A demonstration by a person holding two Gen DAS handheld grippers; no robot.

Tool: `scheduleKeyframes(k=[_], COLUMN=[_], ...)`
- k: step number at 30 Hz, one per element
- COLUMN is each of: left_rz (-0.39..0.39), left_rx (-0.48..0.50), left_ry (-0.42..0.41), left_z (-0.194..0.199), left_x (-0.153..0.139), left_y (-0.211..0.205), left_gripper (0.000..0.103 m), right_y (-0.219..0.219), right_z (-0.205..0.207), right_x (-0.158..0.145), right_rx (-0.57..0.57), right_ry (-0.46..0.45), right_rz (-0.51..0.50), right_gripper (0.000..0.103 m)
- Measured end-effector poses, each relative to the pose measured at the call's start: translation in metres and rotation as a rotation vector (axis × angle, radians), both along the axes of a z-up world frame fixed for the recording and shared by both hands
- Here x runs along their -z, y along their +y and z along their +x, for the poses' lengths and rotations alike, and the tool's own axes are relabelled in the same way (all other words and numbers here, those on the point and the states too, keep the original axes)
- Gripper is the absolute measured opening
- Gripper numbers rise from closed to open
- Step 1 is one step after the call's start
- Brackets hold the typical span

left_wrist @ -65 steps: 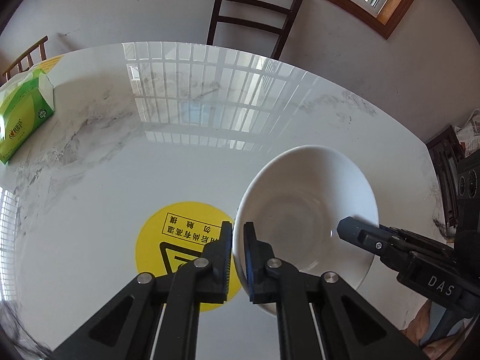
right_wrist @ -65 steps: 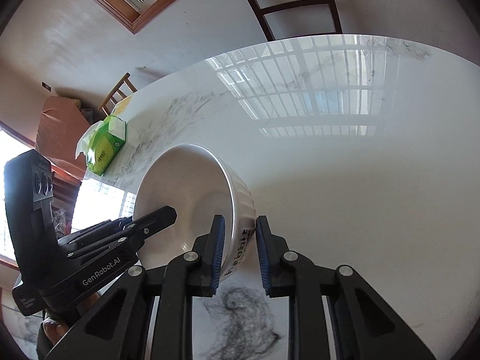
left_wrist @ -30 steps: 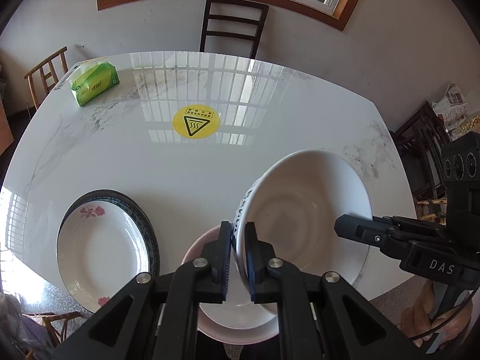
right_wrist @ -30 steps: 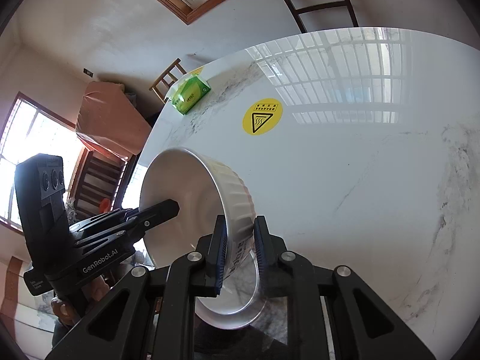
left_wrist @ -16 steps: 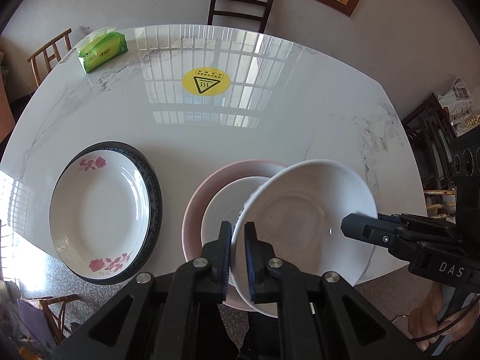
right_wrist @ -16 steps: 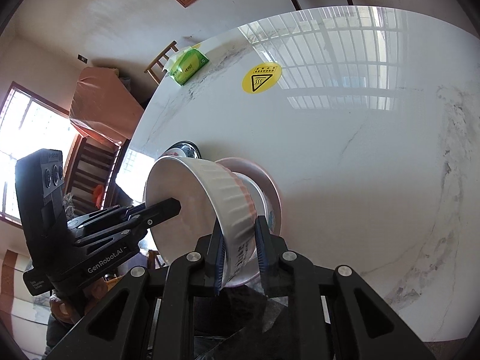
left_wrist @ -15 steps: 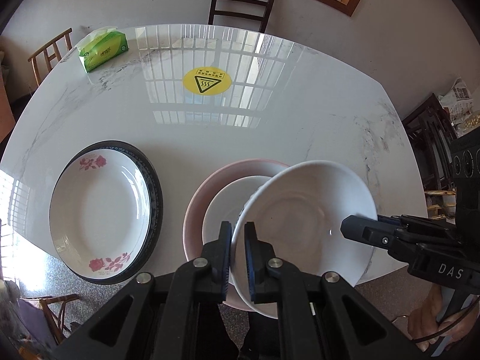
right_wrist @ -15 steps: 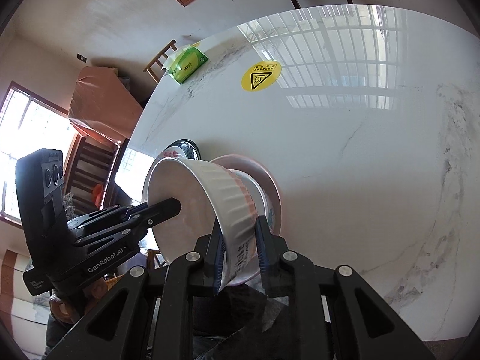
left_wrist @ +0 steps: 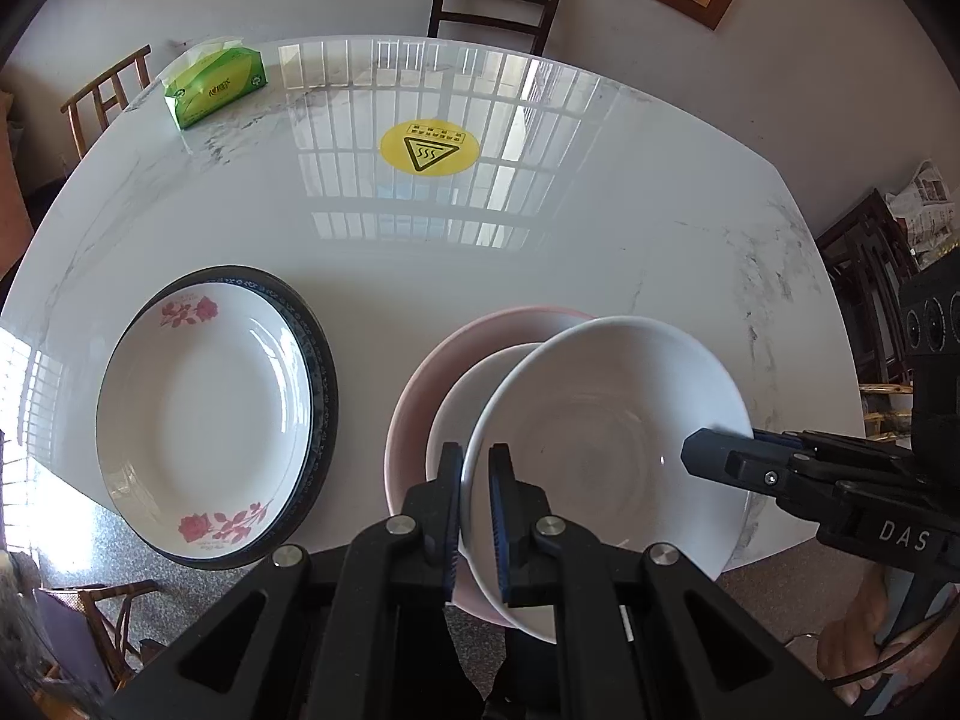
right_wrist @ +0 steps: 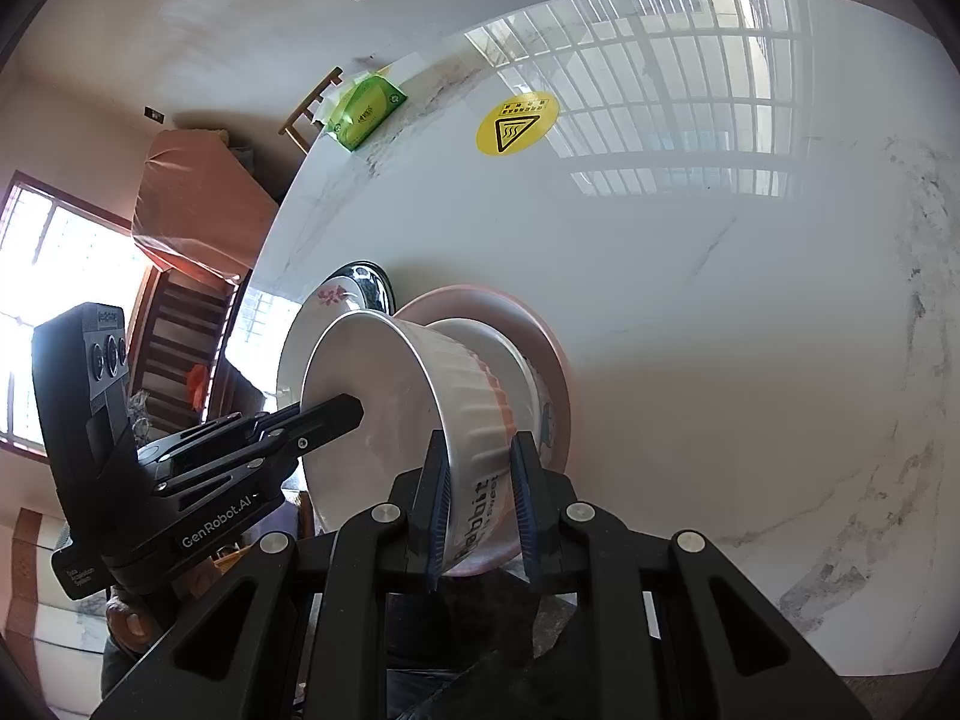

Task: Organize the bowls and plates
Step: 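Carry the Rabbit bowl with both tools over the bowl stack, then lower the Rabbit bowl into the blue-striped bowl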

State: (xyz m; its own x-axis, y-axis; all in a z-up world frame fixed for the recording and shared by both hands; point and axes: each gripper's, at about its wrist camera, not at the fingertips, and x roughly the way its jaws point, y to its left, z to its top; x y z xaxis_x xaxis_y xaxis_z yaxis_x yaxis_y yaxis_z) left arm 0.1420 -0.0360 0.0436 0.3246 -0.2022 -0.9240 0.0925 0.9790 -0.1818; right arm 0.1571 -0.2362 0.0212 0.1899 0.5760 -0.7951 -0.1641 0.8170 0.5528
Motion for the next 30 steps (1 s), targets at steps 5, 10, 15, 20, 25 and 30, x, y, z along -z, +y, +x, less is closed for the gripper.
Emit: scheduleKeyframes(k=[5, 10, 15, 20, 25, 30], left_rz=[0.002, 0.012, 0.004, 0.014, 0.024, 0.036], left_rx=[-0.007, -0.007, -0.016, -0.009, -0.009, 0.0], left_ry=[0.009, 0.012, 0.032, 0.038, 0.034, -0.001], left_z=[0.002, 0.004, 0.008, 0.009, 0.009, 0.006], left_x=[0.004, 0.008, 0.015, 0.018, 0.019, 0.014], left_y=[0.001, 0.002, 0.006, 0.004, 0.003, 0.001], left_gripper=[0.009, 0.009, 0.009, 0.009, 0.009, 0.009], right_y=[0.003, 0.004, 0.005, 0.007, 0.009, 0.012], right_z=[0.002, 0.006, 0.008, 0.008, 0.008, 0.007], right_x=[0.003, 0.008, 0.011, 0.014, 0.013, 0.009], right_rx=[-0.003, -0.004, -0.008, -0.006, -0.011, -0.02], right_ry=[0.007, 0.012, 0.002, 0.006, -0.009, -0.034], right_rz=[0.001, 0.003, -0.003, -0.003, -0.03, -0.044], right_gripper=[0.02, 0.02, 0.02, 0.02, 0.02, 0.021])
